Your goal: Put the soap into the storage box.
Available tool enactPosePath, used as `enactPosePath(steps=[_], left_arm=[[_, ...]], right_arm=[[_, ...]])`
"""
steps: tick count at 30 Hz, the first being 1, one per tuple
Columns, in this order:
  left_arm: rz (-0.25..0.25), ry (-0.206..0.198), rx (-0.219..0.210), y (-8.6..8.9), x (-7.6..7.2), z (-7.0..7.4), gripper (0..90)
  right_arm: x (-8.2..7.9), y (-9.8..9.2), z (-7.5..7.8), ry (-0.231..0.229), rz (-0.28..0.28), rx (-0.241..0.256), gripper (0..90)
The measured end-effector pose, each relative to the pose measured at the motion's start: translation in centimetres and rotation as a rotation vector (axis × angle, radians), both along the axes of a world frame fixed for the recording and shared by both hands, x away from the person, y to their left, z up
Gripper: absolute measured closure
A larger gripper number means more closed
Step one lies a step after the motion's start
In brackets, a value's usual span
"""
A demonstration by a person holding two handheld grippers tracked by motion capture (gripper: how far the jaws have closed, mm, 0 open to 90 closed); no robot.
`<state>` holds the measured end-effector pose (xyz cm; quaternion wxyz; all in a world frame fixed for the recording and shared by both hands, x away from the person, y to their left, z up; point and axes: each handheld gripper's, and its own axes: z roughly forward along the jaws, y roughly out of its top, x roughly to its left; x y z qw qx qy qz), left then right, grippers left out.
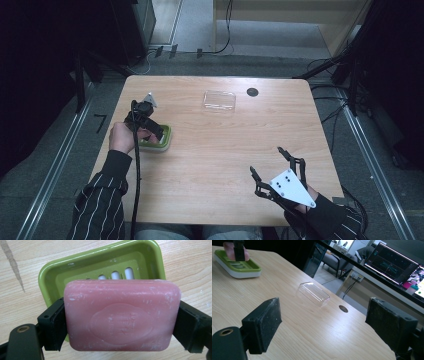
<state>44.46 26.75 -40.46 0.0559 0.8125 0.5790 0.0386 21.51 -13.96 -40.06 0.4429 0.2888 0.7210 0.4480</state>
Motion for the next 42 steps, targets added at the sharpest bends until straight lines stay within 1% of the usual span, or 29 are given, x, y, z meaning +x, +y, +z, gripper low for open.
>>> enactPosePath(steps=[5,9,11,12,15,17,19,22,28,32,34,42], left_arm=[[-0.001,0.006,-0.001,0.0,0.3,-0.4,13.9],[0.012,0.003,-0.001,0.2,0.6,-0.8,13.9],[0.018,-0.004,0.002,0.1,0.7,-0.9,13.9],[0.022,-0.004,0.012,0.1,0.8,-1.0,13.9],[0.021,0.004,0.012,0.0,0.9,-1.4,13.8],[0.025,0.009,0.02,-0.1,1.0,-1.6,13.8],[0.035,0.008,0.018,0.0,1.1,-1.8,13.8],[0.05,0.007,0.03,0.1,1.2,-2.1,13.8],[0.067,0.021,0.037,0.4,1.4,-2.9,13.8],[0.074,0.021,0.046,0.4,1.5,-3.1,13.8],[0.077,0.018,0.04,0.5,1.5,-3.3,13.8],[0.085,0.013,0.044,0.4,1.5,-3.5,13.7]], right_arm=[[-0.1,-0.2,0.0,-0.001,-0.005,-0.002,13.2],[-0.2,-0.3,0.0,-0.001,-0.013,-0.002,13.2],[-0.3,-0.3,0.0,0.002,-0.014,-0.003,13.2],[-0.3,-0.4,0.0,0.001,-0.015,-0.005,13.2],[-0.3,-0.4,0.0,-0.002,-0.019,-0.008,13.2],[-0.4,-0.5,0.0,-0.001,-0.024,-0.003,13.2],[-0.4,-0.5,0.0,0.002,-0.022,-0.005,13.2],[-0.4,-0.5,0.0,0.002,-0.022,-0.005,13.2],[-0.4,-0.5,0.0,0.002,-0.022,-0.006,13.2],[-0.4,-0.5,0.0,0.001,-0.021,-0.006,13.2],[-0.4,-0.5,0.0,0.001,-0.022,-0.006,13.2],[-0.4,-0.5,0.0,0.0,-0.021,-0.006,13.2]])
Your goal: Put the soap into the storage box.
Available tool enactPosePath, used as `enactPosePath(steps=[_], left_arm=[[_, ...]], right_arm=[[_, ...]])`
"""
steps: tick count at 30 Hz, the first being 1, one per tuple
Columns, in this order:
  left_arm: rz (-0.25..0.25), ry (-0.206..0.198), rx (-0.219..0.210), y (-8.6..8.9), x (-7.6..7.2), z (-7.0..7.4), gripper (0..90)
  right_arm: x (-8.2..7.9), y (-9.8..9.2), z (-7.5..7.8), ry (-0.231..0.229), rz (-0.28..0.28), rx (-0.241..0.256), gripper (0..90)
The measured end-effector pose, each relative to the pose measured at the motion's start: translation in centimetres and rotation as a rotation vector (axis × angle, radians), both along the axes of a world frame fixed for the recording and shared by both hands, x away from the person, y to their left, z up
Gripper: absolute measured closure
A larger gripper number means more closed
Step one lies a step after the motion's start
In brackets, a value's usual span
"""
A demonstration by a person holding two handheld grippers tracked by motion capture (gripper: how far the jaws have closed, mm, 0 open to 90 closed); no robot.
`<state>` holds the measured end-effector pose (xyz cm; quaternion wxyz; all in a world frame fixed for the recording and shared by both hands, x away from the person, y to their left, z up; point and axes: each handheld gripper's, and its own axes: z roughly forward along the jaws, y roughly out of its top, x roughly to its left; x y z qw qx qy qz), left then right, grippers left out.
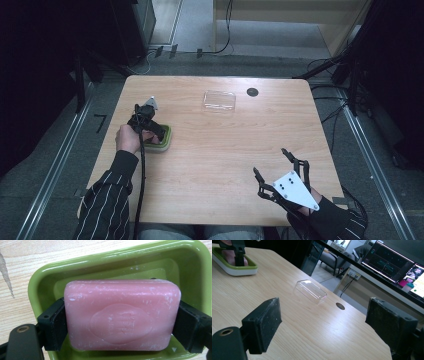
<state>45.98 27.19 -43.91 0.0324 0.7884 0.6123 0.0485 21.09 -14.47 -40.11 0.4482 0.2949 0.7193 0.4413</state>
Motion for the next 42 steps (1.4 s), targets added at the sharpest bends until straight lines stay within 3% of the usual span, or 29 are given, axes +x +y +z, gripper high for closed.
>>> enactPosePath(steps=[15,28,42], left_arm=[[0.01,-0.006,0.012,-0.1,-0.1,-0.1,13.4],[0.0,-0.023,0.015,-0.4,-0.7,1.4,2.0],[-0.051,-0.009,-0.015,-0.2,-1.9,3.2,1.2]], right_arm=[[0.1,0.1,0.0,-0.003,0.006,-0.004,13.2],[0.0,-0.1,0.0,-0.005,0.006,0.003,13.2],[-0.2,0.0,0.0,-0.009,0.001,0.001,13.2]])
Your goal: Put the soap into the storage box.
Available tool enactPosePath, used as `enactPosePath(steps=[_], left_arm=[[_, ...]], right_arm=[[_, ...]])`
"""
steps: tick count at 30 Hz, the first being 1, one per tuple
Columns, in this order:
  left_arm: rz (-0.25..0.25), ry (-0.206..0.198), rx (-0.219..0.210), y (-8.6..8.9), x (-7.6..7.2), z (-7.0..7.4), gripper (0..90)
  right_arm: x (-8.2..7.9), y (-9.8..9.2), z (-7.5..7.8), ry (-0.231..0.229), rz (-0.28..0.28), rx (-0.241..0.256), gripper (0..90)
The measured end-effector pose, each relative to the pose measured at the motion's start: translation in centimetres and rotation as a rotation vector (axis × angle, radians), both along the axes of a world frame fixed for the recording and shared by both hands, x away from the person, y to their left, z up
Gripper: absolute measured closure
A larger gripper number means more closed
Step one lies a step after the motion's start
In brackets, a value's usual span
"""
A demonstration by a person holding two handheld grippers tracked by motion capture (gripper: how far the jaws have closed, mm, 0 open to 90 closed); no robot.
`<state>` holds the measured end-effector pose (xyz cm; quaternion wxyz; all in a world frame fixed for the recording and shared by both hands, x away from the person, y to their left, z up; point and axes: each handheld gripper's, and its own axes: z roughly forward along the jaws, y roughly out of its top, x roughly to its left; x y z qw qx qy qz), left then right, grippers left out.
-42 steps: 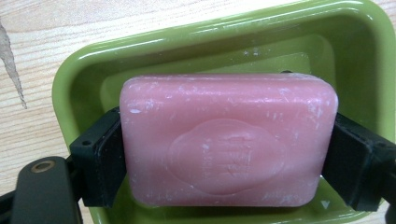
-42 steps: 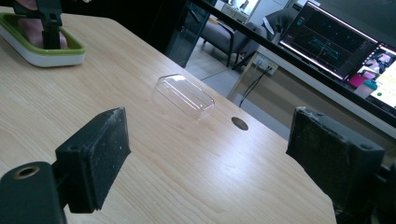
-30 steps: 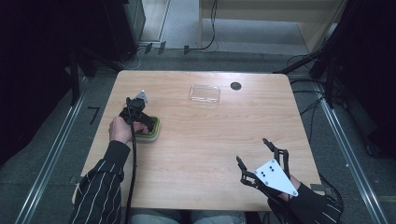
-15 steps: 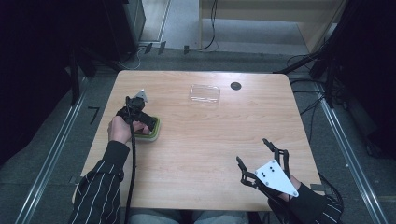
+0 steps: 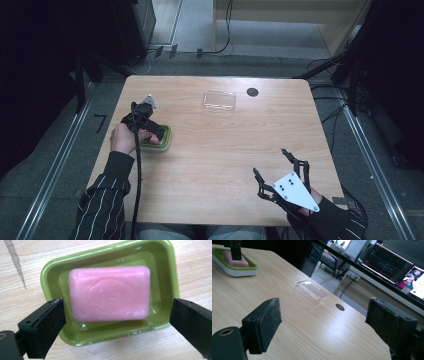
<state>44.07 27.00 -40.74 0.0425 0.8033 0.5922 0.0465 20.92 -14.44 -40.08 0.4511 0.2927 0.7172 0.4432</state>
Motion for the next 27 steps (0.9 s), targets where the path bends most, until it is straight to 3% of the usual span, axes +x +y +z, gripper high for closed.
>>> enactPosePath(steps=[5,13,20,27], left_arm=[[-0.011,0.008,0.0,-0.2,-0.7,0.6,1.2],[-0.073,0.021,0.018,-1.0,-2.0,1.3,0.2],[-0.087,0.036,0.047,-1.2,-3.4,1.1,0.2],[-0.096,0.044,0.05,-1.1,-4.6,1.2,0.2]], right_arm=[[0.0,0.0,0.0,-0.001,0.0,-0.004,13.2],[-0.1,0.0,0.0,-0.001,0.002,-0.002,13.2],[-0.1,0.0,0.0,-0.004,0.0,-0.004,13.2],[-0.1,0.0,0.0,-0.005,0.0,-0.003,13.2]])
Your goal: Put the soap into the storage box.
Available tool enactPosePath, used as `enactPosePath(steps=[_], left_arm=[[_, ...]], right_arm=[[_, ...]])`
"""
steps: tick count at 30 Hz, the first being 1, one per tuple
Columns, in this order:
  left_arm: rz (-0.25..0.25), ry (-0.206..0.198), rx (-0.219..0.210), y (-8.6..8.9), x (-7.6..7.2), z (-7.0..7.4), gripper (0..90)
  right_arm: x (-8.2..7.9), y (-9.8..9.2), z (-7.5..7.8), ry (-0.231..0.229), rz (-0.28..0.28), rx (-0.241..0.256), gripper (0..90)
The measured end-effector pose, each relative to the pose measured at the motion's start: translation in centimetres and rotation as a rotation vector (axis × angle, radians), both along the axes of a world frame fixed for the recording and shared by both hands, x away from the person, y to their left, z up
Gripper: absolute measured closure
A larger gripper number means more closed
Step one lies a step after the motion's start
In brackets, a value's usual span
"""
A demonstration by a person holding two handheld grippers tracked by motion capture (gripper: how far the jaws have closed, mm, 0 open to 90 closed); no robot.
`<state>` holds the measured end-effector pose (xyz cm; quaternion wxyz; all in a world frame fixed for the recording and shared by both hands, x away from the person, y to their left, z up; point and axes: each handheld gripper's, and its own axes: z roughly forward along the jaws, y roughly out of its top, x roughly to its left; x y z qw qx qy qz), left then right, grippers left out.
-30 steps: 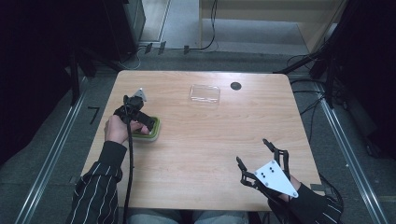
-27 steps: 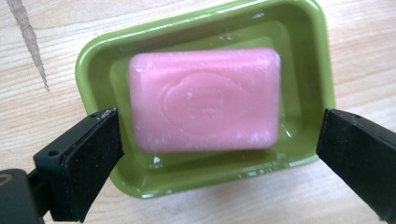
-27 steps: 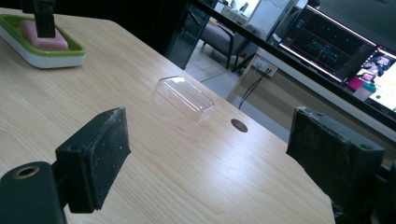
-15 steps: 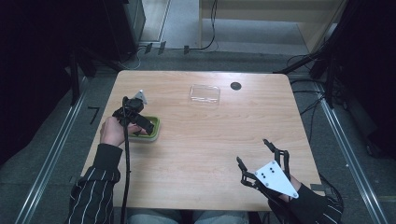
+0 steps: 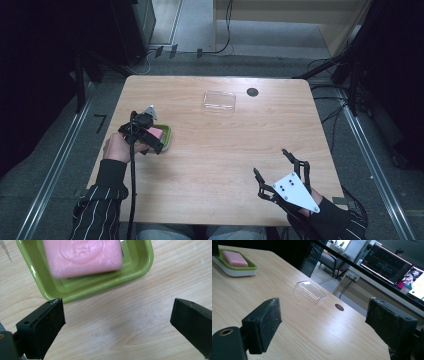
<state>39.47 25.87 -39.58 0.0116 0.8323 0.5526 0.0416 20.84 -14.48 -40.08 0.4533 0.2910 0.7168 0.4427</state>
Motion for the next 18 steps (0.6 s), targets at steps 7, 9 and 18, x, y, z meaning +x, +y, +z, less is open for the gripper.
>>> enactPosePath(steps=[7,9,18], left_arm=[[-0.007,0.008,0.006,-0.2,-1.3,-0.3,0.2],[-0.011,0.013,0.009,-0.2,-1.6,-0.4,0.2],[-0.02,0.01,0.006,0.0,-3.2,-0.7,0.2]], right_arm=[[0.0,0.0,0.0,0.0,-0.001,0.001,13.2],[0.0,0.0,0.0,-0.005,-0.001,-0.001,13.2],[-0.1,0.0,0.0,-0.007,-0.001,0.0,13.2]])
